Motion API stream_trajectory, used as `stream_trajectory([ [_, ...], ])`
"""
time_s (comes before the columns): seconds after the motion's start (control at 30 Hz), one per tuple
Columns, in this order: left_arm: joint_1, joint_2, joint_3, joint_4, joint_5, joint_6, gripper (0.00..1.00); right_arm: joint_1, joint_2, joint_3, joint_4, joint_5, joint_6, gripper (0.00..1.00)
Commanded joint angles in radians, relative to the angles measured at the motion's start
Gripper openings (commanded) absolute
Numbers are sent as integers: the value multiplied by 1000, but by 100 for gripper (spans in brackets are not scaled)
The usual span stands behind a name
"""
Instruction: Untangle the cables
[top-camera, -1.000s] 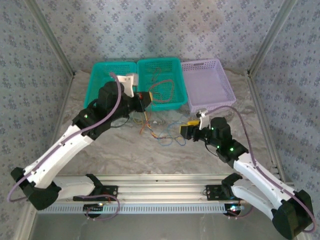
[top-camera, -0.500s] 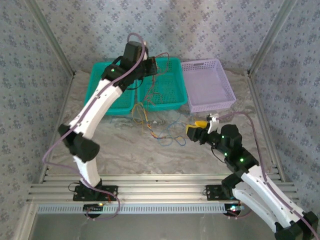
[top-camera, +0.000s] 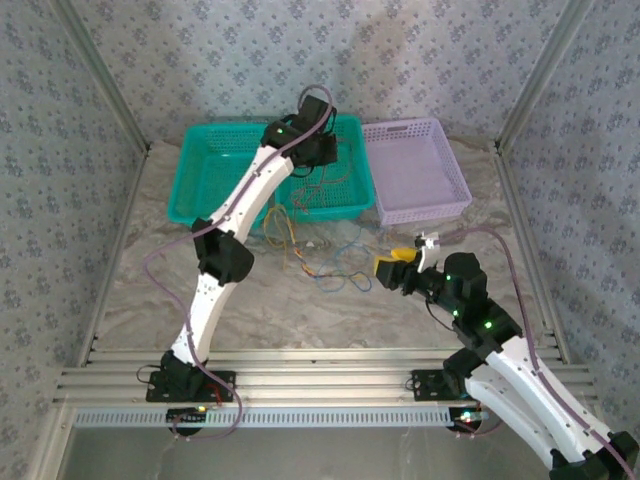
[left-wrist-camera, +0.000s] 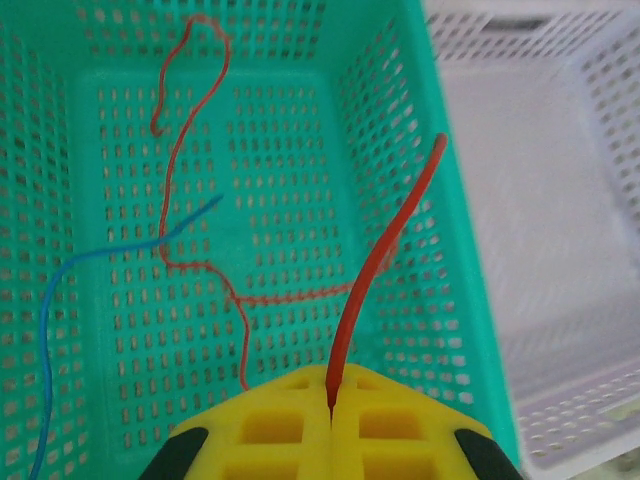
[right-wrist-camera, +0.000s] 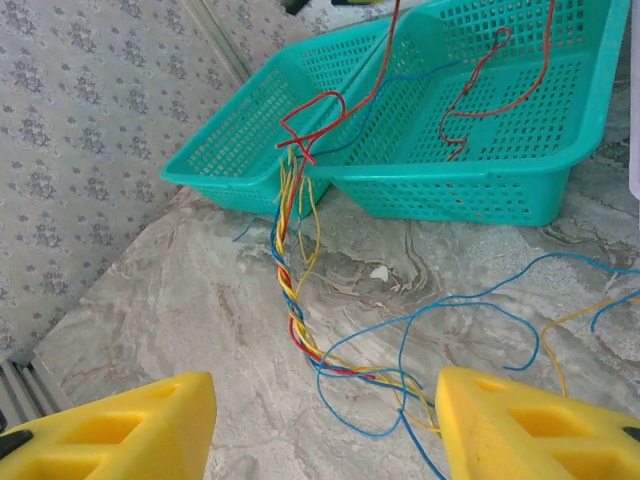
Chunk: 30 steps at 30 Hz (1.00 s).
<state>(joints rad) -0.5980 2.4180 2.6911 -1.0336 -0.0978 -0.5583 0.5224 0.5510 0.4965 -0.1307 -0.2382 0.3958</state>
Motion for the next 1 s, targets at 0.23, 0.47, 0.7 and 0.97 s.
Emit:
stream_trajectory([
  [0.23, -22, 66, 24, -26, 24, 0, 18, 9, -17, 33, -23, -29, 3, 62],
  [0.47, -24, 69, 53, -13, 29, 10, 58, 12, -16, 40, -19, -30, 11, 62],
  [0.7, -14, 11, 108, -36, 26, 47, 73, 14, 2, 57, -57, 8, 14, 63],
  [0.97, -7, -168, 85, -114, -37, 110, 91, 10, 152, 142, -216, 110, 28, 64],
])
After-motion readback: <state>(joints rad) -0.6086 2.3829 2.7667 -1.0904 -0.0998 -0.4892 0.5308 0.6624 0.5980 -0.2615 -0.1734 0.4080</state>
